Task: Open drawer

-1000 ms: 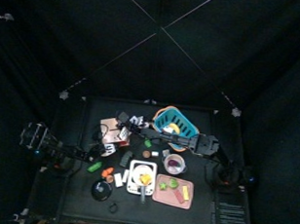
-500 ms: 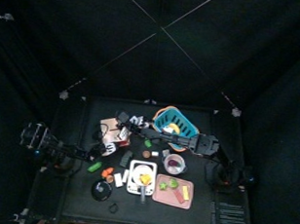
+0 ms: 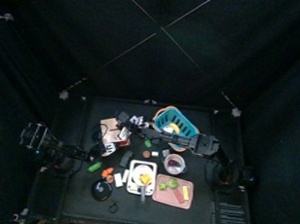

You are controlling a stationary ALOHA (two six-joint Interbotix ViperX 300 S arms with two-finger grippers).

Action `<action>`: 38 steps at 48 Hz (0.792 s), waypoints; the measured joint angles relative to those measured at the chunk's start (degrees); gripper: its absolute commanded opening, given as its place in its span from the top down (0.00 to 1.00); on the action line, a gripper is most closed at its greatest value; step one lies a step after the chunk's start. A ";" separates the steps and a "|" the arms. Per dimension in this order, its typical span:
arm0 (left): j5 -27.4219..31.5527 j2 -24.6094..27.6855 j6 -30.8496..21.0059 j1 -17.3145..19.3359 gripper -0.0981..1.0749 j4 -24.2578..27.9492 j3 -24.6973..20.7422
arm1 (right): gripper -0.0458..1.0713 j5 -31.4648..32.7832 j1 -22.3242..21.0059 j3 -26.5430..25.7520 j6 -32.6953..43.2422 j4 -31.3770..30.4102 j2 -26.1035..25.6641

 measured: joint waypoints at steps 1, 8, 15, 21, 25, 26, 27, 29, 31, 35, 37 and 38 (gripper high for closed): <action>0.00 0.00 0.00 -0.44 0.52 -0.18 0.00 | 0.90 0.09 -0.09 0.00 0.00 0.00 -0.09; -0.26 -0.53 0.00 -3.25 0.52 -1.67 -0.09 | 0.91 0.79 0.00 -0.18 0.00 0.09 0.00; -0.88 -2.64 0.18 -5.19 0.52 -3.78 1.67 | 0.90 1.49 0.00 -0.62 0.00 0.00 -0.09; -1.49 -6.15 0.18 -5.80 0.52 -4.48 4.22 | 0.90 1.76 -0.09 -0.79 0.00 0.00 0.00; -1.58 -8.53 0.26 -6.15 0.52 -4.57 5.10 | 0.90 1.85 -0.09 -0.97 0.00 0.00 -0.09; -1.58 -8.96 0.26 -6.33 0.52 -4.57 5.10 | 0.90 1.85 -0.09 -0.97 0.00 0.00 -0.09; -1.58 -9.23 0.18 -6.42 0.52 -4.57 5.10 | 0.90 1.76 -0.09 -1.05 0.00 0.00 0.00; -1.49 -9.67 0.18 -6.94 0.52 -4.66 5.10 | 0.90 1.76 -0.09 -1.14 0.00 0.00 -0.09; -1.32 -9.84 0.18 -7.47 0.52 -4.75 5.10 | 0.90 1.85 -0.09 -1.14 0.09 0.00 0.00; -0.44 -9.93 0.18 -8.61 0.52 -5.01 5.19 | 0.90 1.93 -0.09 -1.32 0.09 0.09 0.00; 0.26 -9.93 0.09 -9.05 0.52 -5.36 5.19 | 0.90 2.02 0.00 -1.32 0.00 0.09 0.00; 0.53 -9.93 0.09 -9.32 0.52 -5.63 5.10 | 0.91 2.20 0.00 -1.41 0.00 0.18 0.09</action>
